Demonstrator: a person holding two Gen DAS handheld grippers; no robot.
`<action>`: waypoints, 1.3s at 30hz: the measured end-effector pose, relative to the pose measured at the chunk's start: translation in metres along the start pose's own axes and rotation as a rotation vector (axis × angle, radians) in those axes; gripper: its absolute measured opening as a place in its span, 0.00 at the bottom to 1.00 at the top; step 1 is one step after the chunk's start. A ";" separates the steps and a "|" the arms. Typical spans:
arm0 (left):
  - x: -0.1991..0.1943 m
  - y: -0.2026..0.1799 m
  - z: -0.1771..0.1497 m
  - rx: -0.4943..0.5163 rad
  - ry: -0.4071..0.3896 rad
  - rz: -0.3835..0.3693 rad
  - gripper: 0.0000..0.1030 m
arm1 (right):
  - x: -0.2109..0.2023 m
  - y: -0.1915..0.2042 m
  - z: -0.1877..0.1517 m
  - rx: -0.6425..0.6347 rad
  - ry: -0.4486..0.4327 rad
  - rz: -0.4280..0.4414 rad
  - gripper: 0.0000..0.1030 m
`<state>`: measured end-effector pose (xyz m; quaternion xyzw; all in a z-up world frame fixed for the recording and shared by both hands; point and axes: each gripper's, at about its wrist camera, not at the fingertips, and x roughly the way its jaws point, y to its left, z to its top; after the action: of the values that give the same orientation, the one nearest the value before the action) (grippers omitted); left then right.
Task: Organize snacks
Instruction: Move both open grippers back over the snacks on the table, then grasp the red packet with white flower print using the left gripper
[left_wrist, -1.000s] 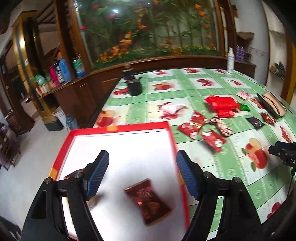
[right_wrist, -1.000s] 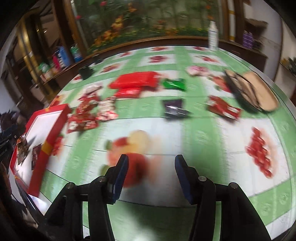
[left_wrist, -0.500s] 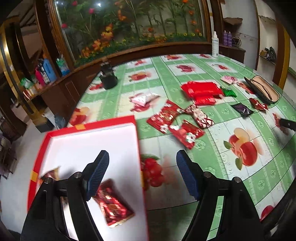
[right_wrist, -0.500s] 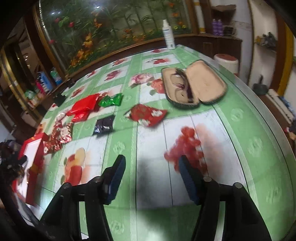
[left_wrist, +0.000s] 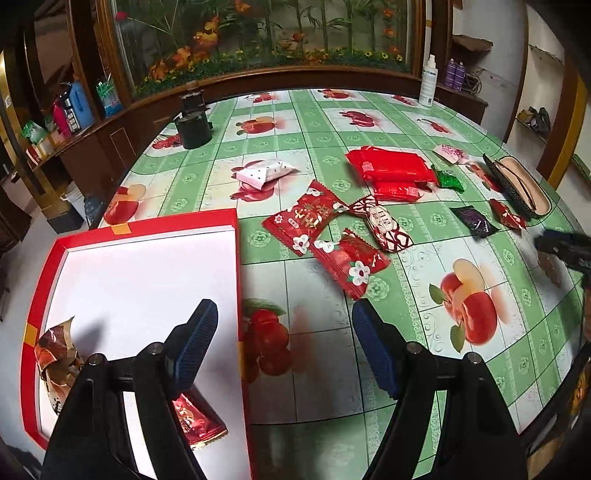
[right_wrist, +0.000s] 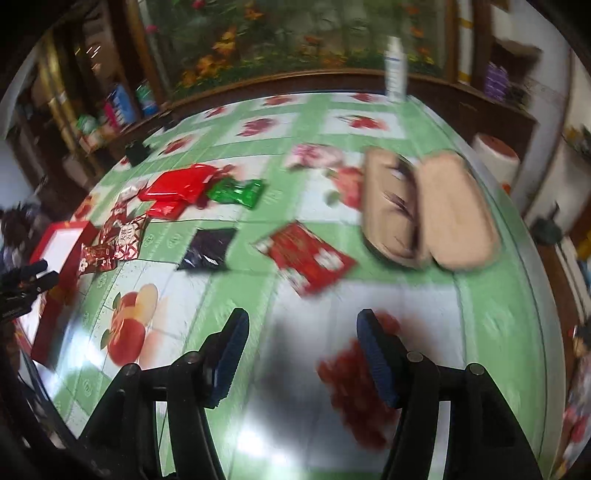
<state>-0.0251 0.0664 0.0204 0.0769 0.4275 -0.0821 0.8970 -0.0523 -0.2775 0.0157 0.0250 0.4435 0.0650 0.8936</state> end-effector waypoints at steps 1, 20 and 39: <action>0.000 0.000 0.000 -0.002 0.005 0.000 0.73 | 0.004 0.004 0.005 -0.024 -0.002 0.007 0.61; 0.060 -0.016 0.032 -0.109 0.106 -0.130 0.73 | 0.070 0.006 0.041 -0.123 0.019 -0.003 0.63; 0.052 -0.019 0.020 -0.055 0.029 -0.211 0.27 | 0.059 0.042 0.026 -0.081 0.013 -0.036 0.42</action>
<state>0.0180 0.0396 -0.0094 0.0081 0.4481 -0.1632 0.8789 -0.0002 -0.2271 -0.0106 -0.0195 0.4467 0.0669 0.8920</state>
